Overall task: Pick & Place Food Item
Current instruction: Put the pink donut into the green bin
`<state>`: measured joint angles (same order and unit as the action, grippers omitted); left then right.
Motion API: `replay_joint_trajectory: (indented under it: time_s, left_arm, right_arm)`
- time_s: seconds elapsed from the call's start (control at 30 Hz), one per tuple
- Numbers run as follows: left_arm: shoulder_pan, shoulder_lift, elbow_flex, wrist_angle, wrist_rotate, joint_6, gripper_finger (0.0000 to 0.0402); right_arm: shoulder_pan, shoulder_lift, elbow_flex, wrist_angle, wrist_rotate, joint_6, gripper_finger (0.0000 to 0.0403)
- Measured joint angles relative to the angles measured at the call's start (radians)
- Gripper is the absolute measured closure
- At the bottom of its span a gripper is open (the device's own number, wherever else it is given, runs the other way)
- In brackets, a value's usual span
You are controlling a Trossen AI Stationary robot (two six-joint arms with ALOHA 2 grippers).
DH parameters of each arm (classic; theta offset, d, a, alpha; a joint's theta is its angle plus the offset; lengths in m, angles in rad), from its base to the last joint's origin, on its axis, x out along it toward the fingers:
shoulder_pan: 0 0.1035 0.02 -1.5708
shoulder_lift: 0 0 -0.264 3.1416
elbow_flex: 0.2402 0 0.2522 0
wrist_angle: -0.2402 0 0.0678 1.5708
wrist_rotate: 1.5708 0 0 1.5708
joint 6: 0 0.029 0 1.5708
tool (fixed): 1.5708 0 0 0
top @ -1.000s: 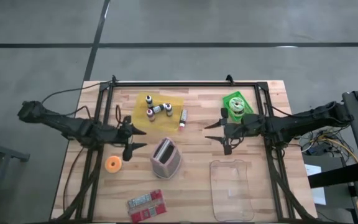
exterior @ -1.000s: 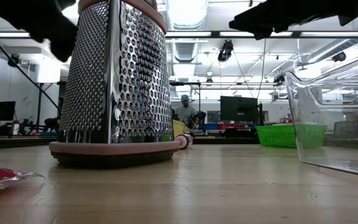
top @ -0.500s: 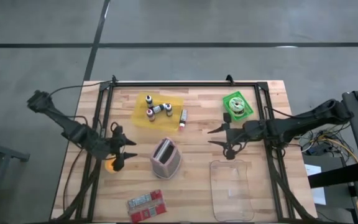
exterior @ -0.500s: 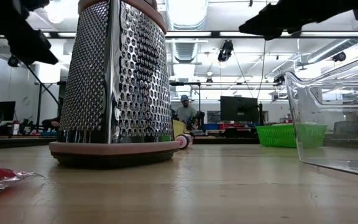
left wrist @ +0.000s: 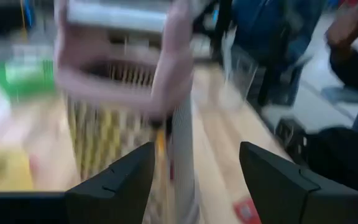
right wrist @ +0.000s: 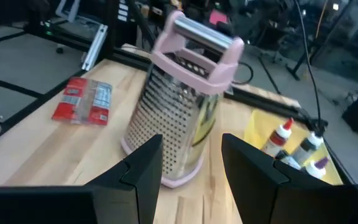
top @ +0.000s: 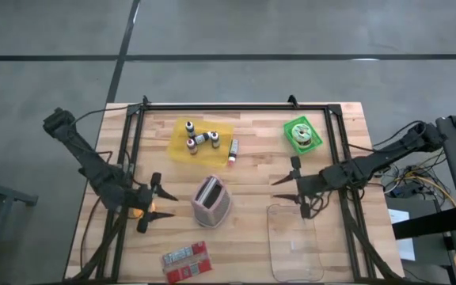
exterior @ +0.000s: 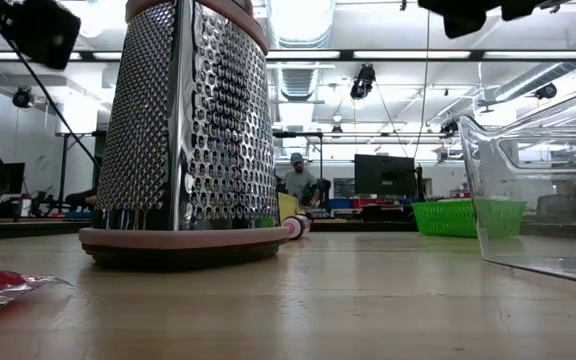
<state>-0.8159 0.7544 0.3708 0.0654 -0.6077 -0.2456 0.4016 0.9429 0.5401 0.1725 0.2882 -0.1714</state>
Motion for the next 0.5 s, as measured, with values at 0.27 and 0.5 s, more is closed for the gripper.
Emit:
replay_joint_trajectory:
  time_s: [0.27,0.5]
  left_arm:
    - [0.002,-0.050,-0.050,0.140,0.036,0.254,0.0164]
    - [0.004,-0.124,-0.081,0.114,0.041,0.264,0.0164]
  right_arm:
    - [0.020,0.015,-0.014,0.074,0.003,-0.021,0.0243]
    - [0.020,0.014,-0.044,0.145,0.003,-0.034,0.0243]
